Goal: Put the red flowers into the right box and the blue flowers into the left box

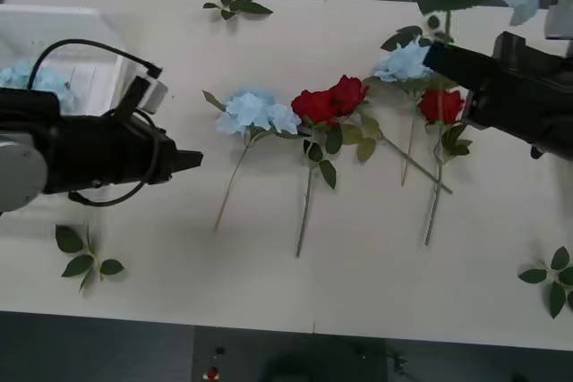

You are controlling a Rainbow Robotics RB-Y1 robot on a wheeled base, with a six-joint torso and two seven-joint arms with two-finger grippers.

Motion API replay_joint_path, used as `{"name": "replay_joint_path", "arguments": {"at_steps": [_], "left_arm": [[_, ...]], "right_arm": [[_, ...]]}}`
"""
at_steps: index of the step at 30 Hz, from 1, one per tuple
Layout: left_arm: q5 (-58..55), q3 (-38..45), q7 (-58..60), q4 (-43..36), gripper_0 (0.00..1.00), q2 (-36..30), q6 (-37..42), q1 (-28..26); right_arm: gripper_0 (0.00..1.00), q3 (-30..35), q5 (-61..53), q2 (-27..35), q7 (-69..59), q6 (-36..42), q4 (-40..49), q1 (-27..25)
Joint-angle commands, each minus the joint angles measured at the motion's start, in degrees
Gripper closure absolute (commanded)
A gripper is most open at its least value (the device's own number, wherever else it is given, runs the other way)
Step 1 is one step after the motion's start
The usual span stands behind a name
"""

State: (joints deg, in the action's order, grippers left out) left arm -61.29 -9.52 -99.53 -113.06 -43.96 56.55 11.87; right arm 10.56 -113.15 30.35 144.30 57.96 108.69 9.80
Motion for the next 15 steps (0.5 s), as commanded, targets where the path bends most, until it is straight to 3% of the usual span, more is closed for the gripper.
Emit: {"name": "replay_joint_path", "arguments": {"at_steps": [1, 7, 15], "left_arm": [[-13.6, 5.1, -8.8, -1.8, 0.15, 2.0, -4.0, -2.6], [-30.8, 6.8, -20.9, -0.7, 0.14, 6.5, -9.4, -2.8], [-39.8, 5.4, -32.2, -0.6, 0.15, 11.7, -10.1, -1.2]], "right_arm": [[1.00, -2.6, 0.0, -0.8, 0.8, -1.6, 1.9, 2.9], [1.00, -6.6, 1.3, -1.9, 0.9, -3.5, 1.9, 5.1], [1.00, -9.2, 5.0, -4.3, -0.3, -3.9, 1.7, 7.8]]}}
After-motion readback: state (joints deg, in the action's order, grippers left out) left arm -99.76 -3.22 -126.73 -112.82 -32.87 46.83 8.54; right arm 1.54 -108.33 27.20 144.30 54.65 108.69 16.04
